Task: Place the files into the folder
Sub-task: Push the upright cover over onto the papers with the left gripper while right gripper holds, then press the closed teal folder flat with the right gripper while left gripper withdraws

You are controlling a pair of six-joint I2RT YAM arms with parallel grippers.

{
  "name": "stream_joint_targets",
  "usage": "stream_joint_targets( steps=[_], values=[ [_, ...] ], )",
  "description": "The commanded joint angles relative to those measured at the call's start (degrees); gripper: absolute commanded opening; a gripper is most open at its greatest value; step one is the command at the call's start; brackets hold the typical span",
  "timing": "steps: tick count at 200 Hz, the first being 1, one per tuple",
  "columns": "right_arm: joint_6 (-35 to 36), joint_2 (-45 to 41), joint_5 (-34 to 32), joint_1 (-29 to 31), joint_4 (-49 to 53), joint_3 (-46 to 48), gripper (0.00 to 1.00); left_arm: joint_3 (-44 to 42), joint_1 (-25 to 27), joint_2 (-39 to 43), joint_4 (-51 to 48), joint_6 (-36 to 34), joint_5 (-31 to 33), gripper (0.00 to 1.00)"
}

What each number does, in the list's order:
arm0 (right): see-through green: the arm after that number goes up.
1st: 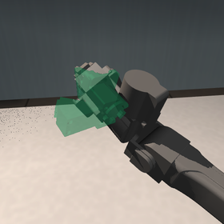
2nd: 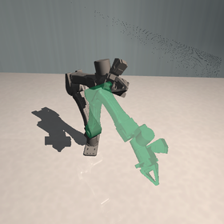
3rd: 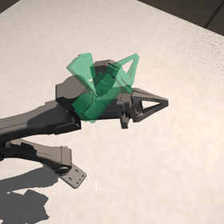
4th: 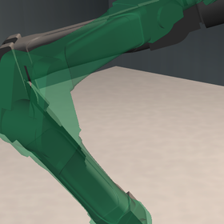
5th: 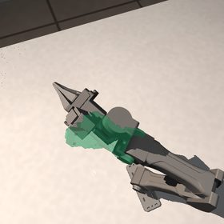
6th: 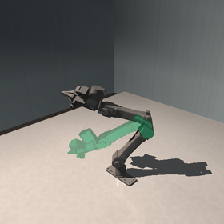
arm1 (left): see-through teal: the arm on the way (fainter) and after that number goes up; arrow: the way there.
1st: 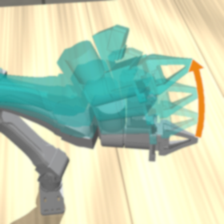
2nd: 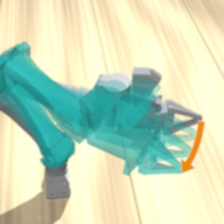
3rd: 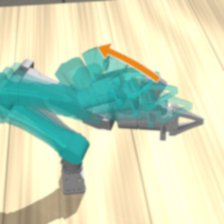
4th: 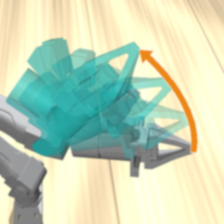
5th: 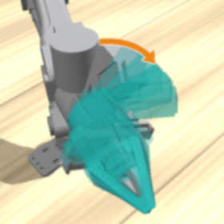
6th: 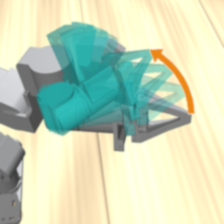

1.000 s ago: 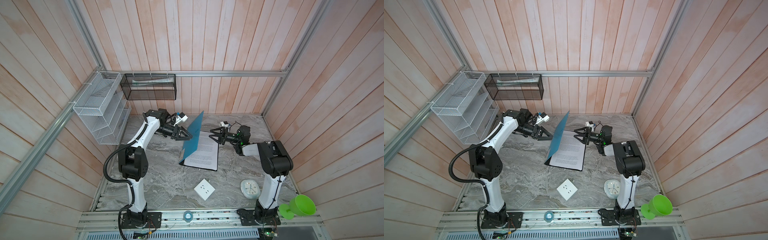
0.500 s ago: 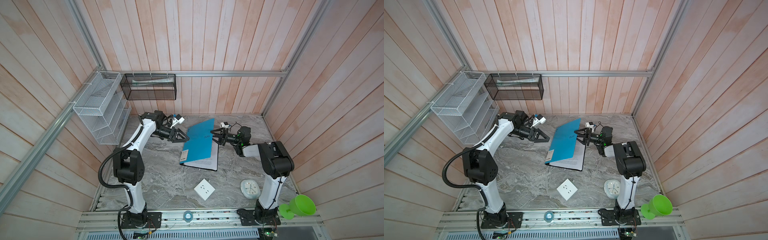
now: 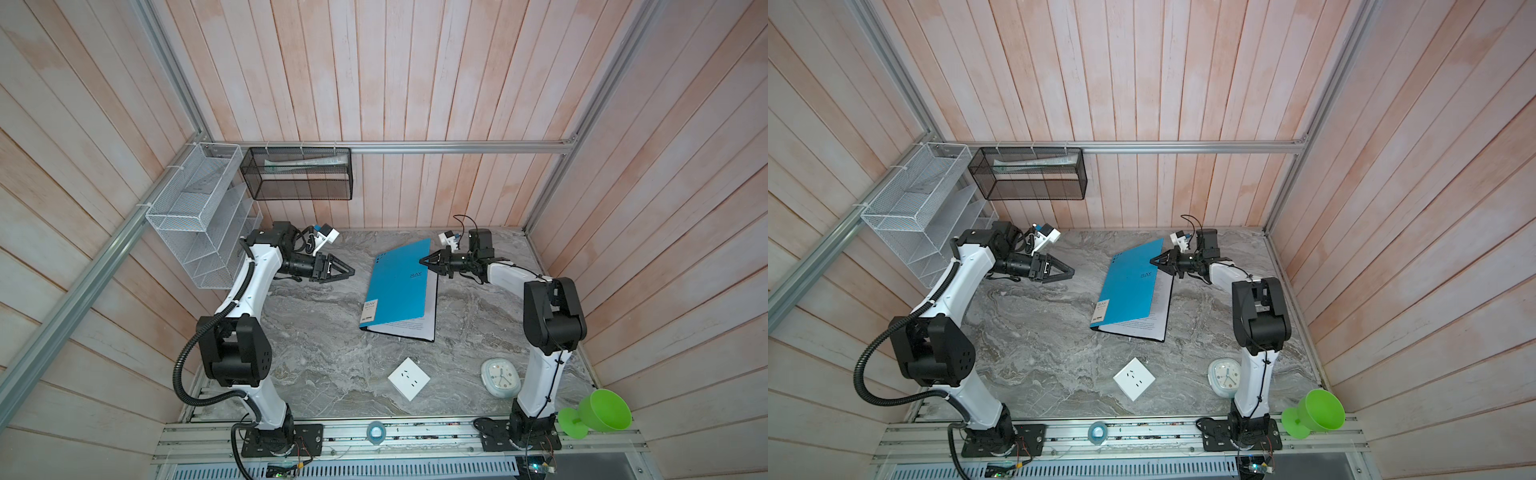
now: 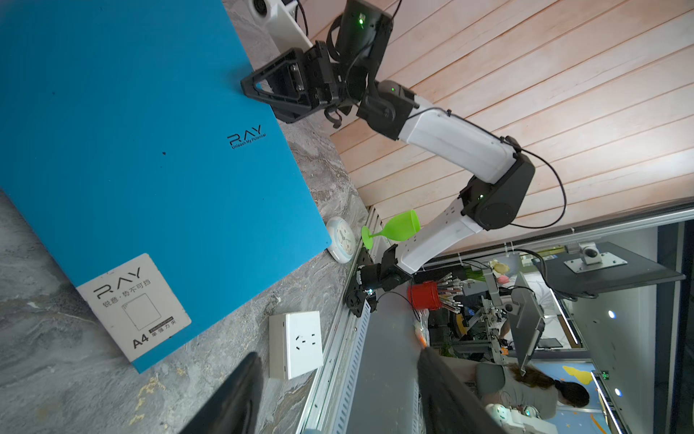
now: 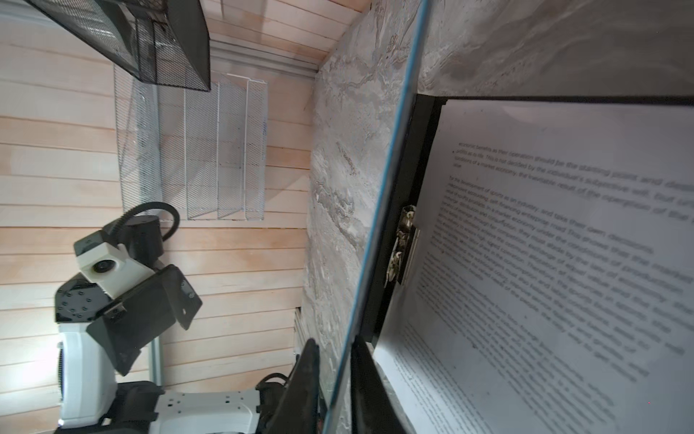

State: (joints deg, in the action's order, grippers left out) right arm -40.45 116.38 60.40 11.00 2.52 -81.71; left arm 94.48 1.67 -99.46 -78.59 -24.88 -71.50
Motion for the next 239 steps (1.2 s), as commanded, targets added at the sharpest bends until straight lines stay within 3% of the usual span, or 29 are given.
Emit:
stream_joint_targets(
  steps=[1, 36, 81, 136, 239],
  values=[
    [12.8, 4.3, -4.4, 0.4, 17.9, -4.4, 0.12, -1.8, 0.0, 2.6, 0.8, -0.7, 0.8, 0.68],
    [18.8, 8.2, -9.0, 2.3, 26.3, -12.2, 0.08, -2.4, -0.2, 3.5, 1.2, -0.1, 1.4, 0.68],
    [20.7, 11.0, -10.8, 4.3, 30.7, -17.6, 0.09, -3.4, -2.0, 3.4, 2.5, 1.0, 1.9, 0.68],
    [20.7, 10.3, -12.2, 4.6, 30.7, -15.9, 0.12, -4.8, -5.3, 2.1, 4.6, 2.1, 4.1, 0.69],
    [20.7, 9.2, -17.9, 3.9, 32.1, -15.0, 0.25, -6.2, -5.4, 0.1, 6.8, 2.2, 5.3, 0.71]
  ],
)
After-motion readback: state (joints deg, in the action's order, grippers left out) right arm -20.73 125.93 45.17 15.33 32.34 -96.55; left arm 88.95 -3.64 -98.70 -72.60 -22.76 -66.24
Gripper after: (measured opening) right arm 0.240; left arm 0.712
